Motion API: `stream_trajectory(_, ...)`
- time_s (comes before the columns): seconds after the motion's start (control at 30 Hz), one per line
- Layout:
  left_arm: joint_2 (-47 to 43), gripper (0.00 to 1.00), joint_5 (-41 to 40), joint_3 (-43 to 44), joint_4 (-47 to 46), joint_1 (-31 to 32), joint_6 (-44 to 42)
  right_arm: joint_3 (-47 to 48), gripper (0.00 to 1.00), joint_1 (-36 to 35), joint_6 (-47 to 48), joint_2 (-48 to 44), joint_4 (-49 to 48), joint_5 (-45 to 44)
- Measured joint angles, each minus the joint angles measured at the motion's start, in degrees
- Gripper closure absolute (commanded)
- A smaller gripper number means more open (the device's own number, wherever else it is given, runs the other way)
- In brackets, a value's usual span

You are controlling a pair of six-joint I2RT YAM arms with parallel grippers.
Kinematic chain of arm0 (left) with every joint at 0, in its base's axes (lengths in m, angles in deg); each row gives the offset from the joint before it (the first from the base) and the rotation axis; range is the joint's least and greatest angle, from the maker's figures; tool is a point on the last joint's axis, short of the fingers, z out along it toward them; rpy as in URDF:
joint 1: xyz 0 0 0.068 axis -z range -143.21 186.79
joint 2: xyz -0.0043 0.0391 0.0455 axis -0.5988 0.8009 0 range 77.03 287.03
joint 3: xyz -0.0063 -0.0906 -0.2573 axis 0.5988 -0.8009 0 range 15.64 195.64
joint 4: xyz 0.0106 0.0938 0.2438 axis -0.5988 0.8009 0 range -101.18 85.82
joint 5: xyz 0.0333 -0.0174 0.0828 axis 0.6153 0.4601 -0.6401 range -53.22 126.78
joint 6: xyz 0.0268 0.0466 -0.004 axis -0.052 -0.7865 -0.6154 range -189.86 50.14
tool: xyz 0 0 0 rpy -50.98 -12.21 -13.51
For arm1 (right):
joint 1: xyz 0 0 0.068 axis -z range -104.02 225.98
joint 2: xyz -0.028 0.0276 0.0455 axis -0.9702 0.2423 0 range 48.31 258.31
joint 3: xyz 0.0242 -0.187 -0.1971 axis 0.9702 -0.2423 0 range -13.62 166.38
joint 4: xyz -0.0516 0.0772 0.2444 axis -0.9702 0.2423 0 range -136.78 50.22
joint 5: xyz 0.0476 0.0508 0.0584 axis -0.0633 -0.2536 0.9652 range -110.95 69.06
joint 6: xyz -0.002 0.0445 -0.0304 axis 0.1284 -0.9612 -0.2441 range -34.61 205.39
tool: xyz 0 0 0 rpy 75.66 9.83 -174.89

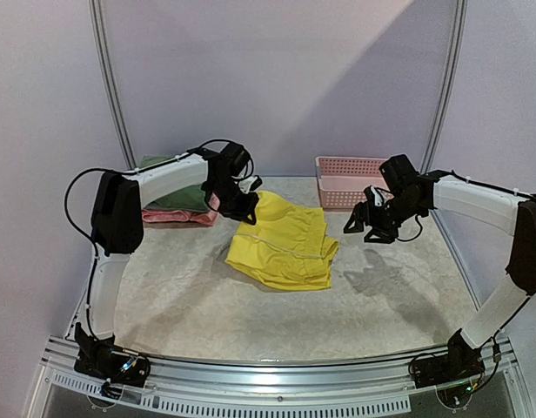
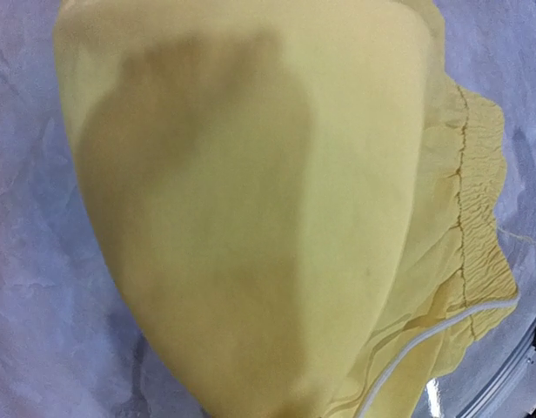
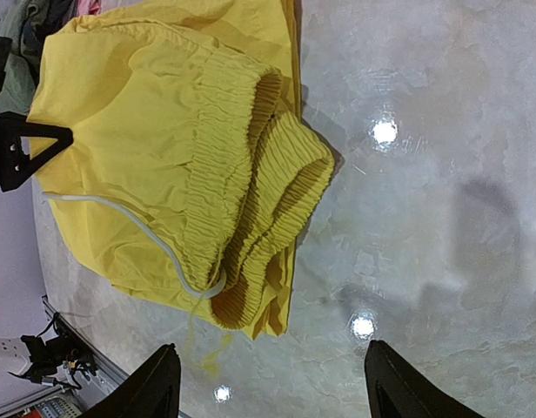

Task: Fold and stack the mixed laundry pile
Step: Pick up the square-folded shorts from the center of the board, then place the square-folded shorts at the corner of the board.

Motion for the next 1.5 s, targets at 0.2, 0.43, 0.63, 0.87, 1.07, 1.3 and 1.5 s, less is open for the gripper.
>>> stream_trajectory(0.2, 0.1, 1.0, -2.1, 2.7, 4.0, -0.6, -2.5, 0.0, 0.27, 0.0, -0.2, 0.0, -0.2, 0.2)
stream_trajectory(0.43, 0.1, 1.0, -4.4, 4.4, 7.1, -1.9, -4.5, -0.2, 0.27, 0.0, -0.2, 0.0, -0.3, 0.2)
stream_trajectory(0.63, 0.1, 1.0, -6.2, 6.5, 9.7, -2.8, -5.9, -0.7, 0.27, 0.0, -0.2, 0.0, -0.3, 0.3)
stream_trajectory(0.87, 0.1, 1.0, -7.4, 7.4, 11.1, -3.5, -6.9, -0.8, 0.26, 0.0, -0.2, 0.0, -0.4, 0.4)
stream_trajectory(1.07, 0.1, 1.0, -7.6, 7.4, 11.6, -3.7, -7.3, -1.2, 0.26, 0.0, -0.3, 0.0, -0.7, 0.4)
stream_trajectory(1.3, 0.1, 1.0, -7.6, 7.4, 11.6, -3.8, -7.5, -1.5, 0.26, 0.0, -0.6, 0.0, -0.9, 0.5)
stream_trajectory(1.5, 0.1, 1.0, -7.7, 7.4, 11.7, -3.9, -7.8, -1.6, 0.26, 0.0, -0.9, 0.0, -1.0, 0.9)
